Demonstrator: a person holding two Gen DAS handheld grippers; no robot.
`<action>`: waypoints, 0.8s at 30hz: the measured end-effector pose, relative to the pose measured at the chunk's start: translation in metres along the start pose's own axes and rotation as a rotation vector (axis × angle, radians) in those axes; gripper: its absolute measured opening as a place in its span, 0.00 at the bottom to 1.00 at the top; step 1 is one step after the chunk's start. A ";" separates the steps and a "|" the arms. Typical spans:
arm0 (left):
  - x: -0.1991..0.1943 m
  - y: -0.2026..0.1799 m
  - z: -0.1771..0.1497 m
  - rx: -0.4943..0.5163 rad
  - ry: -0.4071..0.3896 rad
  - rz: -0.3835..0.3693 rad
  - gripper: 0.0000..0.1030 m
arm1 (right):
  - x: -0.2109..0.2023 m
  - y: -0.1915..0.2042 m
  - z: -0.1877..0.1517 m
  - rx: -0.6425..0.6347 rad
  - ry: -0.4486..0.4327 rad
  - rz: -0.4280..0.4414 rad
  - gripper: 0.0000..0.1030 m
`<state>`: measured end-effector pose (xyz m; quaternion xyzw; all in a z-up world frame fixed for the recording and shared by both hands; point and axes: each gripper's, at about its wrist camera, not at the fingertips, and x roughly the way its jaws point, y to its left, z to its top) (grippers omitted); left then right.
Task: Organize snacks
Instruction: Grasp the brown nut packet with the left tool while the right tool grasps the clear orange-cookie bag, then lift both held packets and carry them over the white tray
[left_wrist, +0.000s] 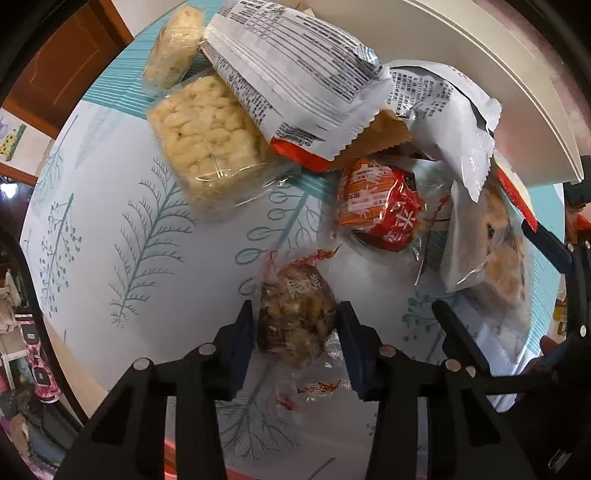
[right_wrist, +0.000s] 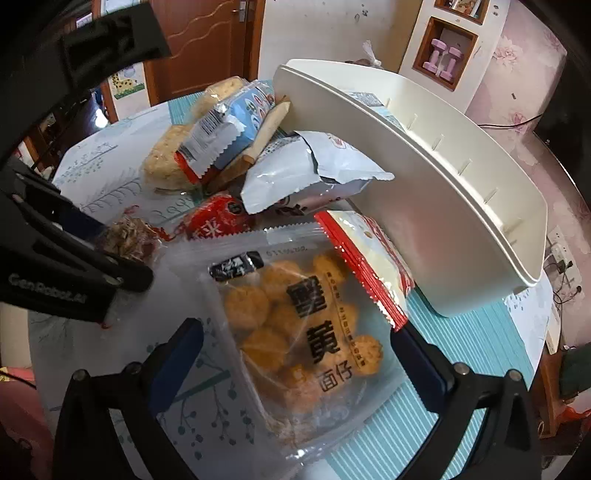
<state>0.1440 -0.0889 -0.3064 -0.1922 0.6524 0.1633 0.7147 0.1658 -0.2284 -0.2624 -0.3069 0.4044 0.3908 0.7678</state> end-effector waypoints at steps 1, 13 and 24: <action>0.001 0.001 -0.001 -0.002 0.000 -0.003 0.41 | 0.002 0.000 0.001 0.001 0.006 -0.007 0.99; -0.006 0.012 -0.019 -0.034 0.006 -0.029 0.40 | 0.000 -0.003 0.003 -0.011 0.048 -0.063 0.81; -0.021 0.016 -0.034 -0.028 -0.004 -0.058 0.40 | -0.018 0.002 0.000 -0.012 0.056 -0.052 0.62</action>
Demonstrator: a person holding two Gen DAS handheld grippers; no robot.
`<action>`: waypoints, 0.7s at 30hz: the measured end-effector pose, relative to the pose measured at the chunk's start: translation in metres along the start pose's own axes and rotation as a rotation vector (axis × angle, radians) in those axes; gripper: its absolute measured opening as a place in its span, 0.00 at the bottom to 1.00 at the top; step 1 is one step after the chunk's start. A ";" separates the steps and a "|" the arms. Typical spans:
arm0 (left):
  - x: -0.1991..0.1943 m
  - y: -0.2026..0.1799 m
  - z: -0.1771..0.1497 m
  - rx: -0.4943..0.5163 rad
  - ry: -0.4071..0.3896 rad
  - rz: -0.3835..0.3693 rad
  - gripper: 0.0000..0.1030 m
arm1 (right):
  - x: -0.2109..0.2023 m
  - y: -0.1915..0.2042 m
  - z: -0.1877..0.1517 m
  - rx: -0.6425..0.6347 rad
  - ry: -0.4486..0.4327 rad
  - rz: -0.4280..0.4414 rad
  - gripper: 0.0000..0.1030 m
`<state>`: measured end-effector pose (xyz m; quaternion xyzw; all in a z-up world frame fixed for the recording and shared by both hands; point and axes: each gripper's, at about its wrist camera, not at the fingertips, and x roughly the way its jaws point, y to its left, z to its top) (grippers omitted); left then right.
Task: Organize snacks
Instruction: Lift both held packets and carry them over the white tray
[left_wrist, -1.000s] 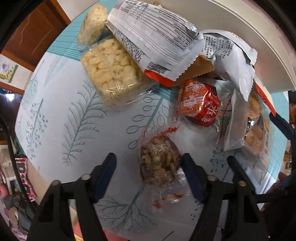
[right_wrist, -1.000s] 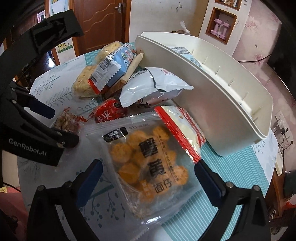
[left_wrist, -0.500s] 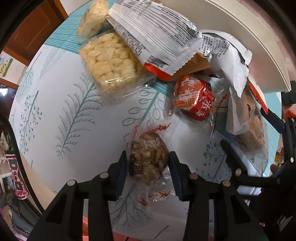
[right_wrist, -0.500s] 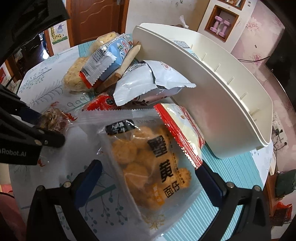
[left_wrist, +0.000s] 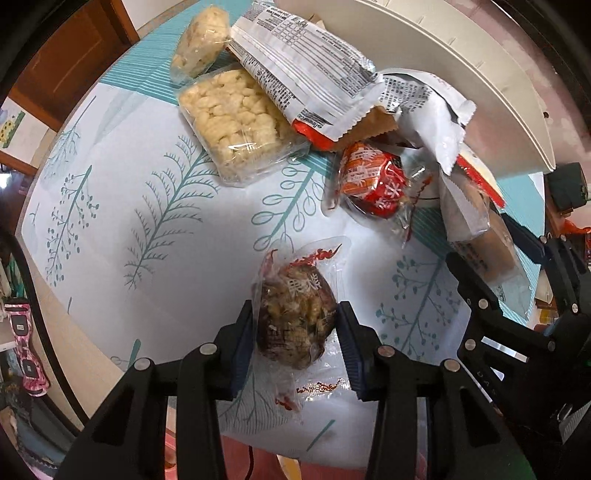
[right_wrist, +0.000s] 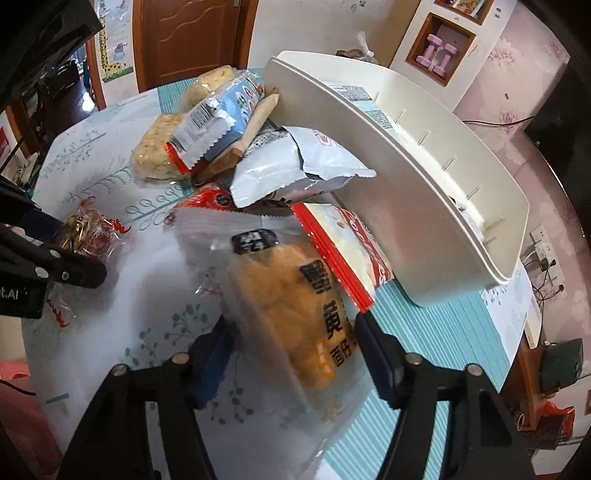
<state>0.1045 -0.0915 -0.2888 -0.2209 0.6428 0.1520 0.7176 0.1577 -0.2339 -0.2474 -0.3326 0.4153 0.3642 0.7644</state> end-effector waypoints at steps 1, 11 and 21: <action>-0.001 0.000 0.000 0.002 -0.002 -0.002 0.40 | -0.002 0.000 -0.002 0.003 0.002 0.001 0.60; -0.017 -0.001 -0.009 0.010 -0.015 -0.020 0.40 | -0.027 0.007 -0.024 0.067 0.029 0.024 0.53; -0.052 0.005 -0.018 0.023 -0.083 -0.071 0.40 | -0.057 0.026 -0.041 0.128 0.041 0.061 0.47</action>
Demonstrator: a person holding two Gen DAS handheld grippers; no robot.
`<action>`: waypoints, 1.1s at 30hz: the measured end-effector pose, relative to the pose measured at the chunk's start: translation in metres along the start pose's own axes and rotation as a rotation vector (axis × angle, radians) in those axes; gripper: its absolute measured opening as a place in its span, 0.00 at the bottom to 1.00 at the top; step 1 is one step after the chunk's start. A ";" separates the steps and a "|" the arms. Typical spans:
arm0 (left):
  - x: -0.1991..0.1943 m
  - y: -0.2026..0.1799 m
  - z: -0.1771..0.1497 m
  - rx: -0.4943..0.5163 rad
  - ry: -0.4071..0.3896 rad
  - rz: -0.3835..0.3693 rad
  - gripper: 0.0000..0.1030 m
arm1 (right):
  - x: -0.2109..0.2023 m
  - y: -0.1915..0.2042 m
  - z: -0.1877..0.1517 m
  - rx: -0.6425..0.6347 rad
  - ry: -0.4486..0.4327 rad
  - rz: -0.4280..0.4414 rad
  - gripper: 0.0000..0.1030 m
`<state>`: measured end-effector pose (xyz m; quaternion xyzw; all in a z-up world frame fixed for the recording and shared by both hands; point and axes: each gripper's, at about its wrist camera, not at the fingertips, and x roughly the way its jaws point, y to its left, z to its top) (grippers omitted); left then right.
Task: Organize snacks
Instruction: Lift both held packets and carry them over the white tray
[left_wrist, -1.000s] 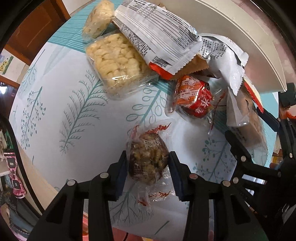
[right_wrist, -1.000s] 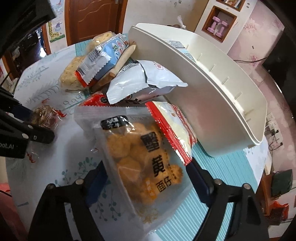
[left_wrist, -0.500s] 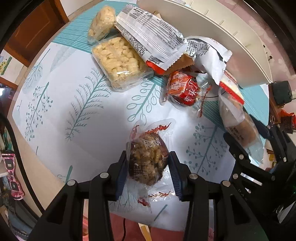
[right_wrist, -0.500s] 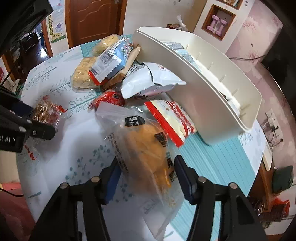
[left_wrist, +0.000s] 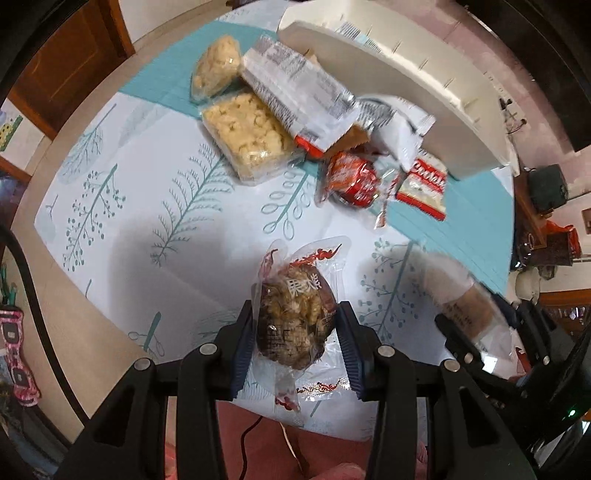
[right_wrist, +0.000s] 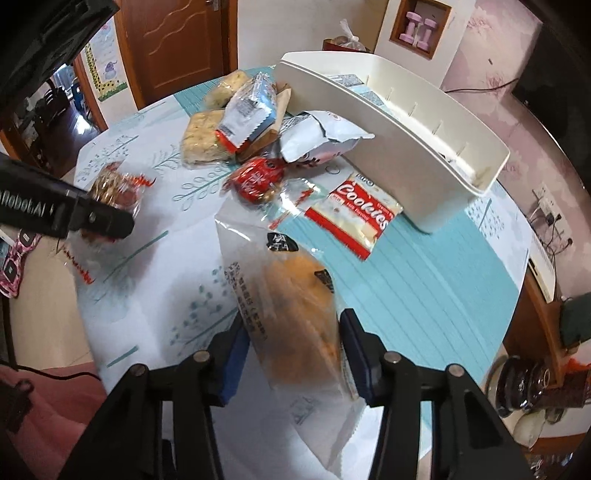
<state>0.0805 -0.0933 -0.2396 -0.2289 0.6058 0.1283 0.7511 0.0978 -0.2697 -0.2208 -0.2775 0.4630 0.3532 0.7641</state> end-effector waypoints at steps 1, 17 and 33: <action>-0.005 -0.002 0.000 0.006 -0.007 -0.006 0.40 | -0.003 0.001 -0.002 0.004 -0.003 0.000 0.47; -0.074 -0.020 0.035 0.144 -0.127 -0.094 0.40 | -0.058 -0.007 0.005 0.131 -0.065 -0.111 0.47; -0.120 -0.042 0.133 0.351 -0.250 -0.144 0.40 | -0.077 -0.041 0.070 0.319 -0.140 -0.212 0.47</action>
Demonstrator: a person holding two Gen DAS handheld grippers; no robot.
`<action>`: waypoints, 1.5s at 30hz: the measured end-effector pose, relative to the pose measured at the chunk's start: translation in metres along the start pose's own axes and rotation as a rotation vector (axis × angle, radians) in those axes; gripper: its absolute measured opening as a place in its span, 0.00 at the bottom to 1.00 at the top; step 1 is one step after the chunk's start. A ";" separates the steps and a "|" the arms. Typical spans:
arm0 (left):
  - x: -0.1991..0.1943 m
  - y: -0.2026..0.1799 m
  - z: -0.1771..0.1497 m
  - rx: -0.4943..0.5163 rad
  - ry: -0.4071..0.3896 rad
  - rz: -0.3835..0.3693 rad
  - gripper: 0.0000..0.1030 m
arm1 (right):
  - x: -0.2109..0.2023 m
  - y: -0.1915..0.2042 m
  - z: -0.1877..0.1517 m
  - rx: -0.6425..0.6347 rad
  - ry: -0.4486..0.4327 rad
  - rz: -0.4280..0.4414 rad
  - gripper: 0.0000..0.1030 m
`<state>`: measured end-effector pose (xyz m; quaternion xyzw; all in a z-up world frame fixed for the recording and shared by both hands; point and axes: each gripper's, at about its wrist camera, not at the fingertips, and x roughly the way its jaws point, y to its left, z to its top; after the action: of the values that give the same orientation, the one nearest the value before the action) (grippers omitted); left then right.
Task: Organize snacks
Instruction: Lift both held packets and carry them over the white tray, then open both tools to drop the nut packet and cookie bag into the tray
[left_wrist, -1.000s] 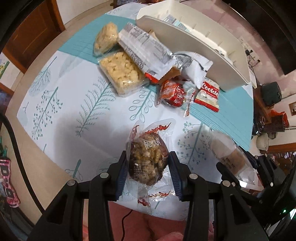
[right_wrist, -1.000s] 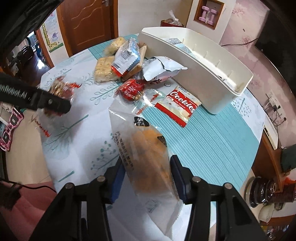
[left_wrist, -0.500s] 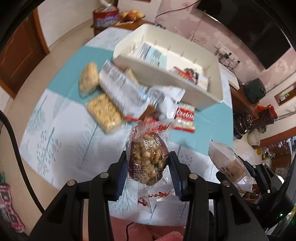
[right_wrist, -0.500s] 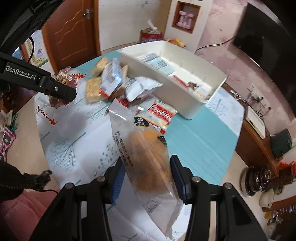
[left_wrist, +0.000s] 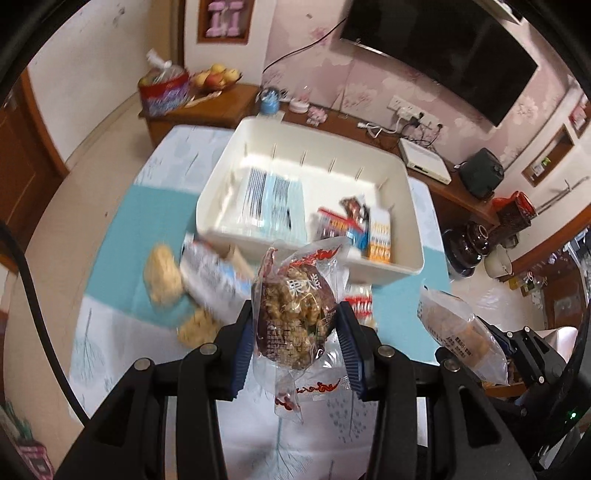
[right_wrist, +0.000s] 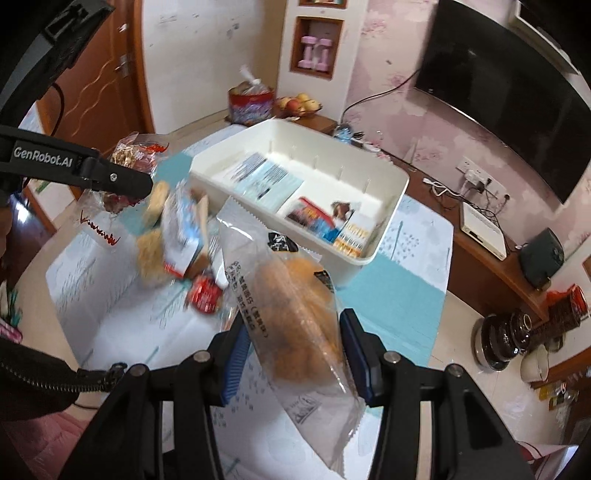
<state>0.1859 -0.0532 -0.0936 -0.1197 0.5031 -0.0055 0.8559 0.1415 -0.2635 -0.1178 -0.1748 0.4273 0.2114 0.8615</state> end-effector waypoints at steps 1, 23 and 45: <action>0.000 0.001 0.005 0.010 -0.005 -0.004 0.40 | 0.001 0.000 0.004 0.007 -0.005 -0.006 0.47; 0.017 -0.005 0.085 0.183 -0.224 -0.065 0.41 | 0.027 -0.019 0.089 0.178 -0.186 -0.094 0.47; 0.048 -0.022 0.101 0.198 -0.184 -0.114 0.64 | 0.044 -0.038 0.106 0.262 -0.235 -0.072 0.48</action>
<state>0.2992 -0.0604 -0.0835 -0.0629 0.4120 -0.0928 0.9043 0.2553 -0.2356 -0.0883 -0.0501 0.3410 0.1418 0.9280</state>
